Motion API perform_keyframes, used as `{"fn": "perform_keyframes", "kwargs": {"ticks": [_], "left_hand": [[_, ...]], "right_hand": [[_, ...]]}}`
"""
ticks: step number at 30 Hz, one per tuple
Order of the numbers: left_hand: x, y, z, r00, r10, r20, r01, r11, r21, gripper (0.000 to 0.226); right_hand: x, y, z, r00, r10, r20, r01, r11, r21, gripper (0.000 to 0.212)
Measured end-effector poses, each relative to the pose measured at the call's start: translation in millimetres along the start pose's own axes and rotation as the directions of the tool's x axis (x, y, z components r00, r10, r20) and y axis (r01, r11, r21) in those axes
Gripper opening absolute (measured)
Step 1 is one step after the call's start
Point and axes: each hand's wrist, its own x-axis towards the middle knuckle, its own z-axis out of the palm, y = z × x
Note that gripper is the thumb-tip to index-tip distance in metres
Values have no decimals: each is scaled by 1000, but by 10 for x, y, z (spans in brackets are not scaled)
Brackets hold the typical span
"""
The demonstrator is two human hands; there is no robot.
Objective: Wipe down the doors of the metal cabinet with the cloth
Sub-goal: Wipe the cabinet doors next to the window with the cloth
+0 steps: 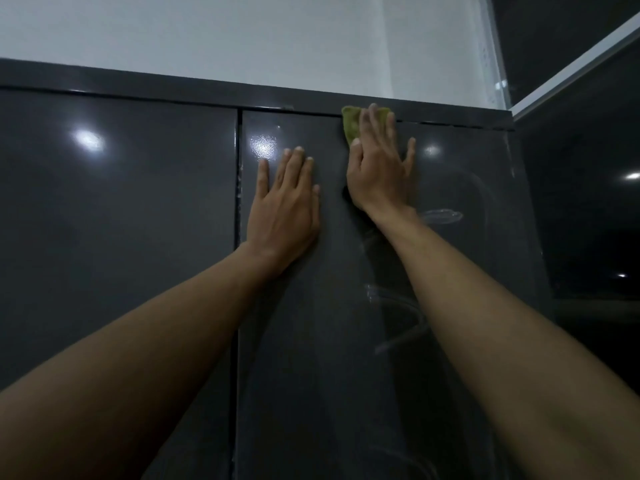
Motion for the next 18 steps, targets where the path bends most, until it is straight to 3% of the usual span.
{"fn": "perform_keyframes", "kwargs": {"ticks": [3,8,15,18], "left_hand": [[-21,69,23,1000,12,6,-12,1000,-6,49],[-27,197,79,999,38,5,-38,999,22,49],[-63,196,77,1000,21,-2,-21,1000,4,49],[-95,223,83,1000,6,2,-6,1000,11,49]], "right_hand": [[-167,36,32,998,45,-44,-45,999,-14,53],[-108,127,-28,986,-156,58,159,985,-66,53],[-99,218,-57,997,71,-24,-71,997,-31,53],[-371,145,-20,1000,-27,-2,27,999,-43,55]]}}
